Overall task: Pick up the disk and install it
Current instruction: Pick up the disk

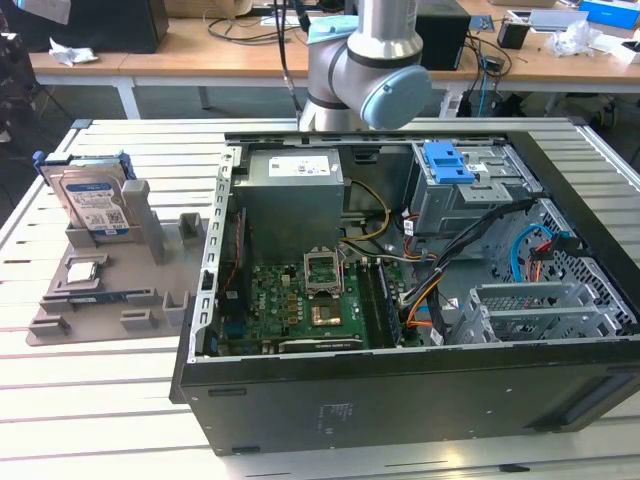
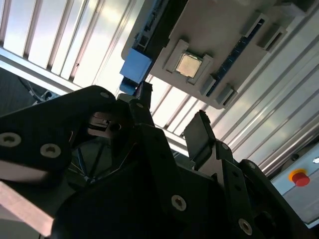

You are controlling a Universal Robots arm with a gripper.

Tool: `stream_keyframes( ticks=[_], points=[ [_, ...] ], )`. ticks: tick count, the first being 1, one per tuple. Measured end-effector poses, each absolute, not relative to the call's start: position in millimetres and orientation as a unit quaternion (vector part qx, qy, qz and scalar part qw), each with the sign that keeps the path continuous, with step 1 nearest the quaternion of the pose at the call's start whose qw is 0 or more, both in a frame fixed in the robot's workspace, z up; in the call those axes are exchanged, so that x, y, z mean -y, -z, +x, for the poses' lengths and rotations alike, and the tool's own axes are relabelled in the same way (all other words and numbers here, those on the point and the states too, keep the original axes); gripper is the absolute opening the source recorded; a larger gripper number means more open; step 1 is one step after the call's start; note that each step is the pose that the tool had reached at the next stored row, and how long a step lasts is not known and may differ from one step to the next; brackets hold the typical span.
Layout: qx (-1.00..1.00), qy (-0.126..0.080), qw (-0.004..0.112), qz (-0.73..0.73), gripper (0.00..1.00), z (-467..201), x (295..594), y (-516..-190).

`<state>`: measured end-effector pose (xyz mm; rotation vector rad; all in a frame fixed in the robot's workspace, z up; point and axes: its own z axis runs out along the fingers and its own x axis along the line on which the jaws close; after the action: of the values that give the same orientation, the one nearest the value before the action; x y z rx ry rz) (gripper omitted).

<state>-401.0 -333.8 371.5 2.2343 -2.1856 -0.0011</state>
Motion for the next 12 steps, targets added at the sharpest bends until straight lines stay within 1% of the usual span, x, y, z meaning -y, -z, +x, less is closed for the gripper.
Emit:
stream_keyframes(
  ticks=[12],
  points=[
    [0.698,0.002,0.009,0.716,0.54,-394,308,-341]
  ],
)
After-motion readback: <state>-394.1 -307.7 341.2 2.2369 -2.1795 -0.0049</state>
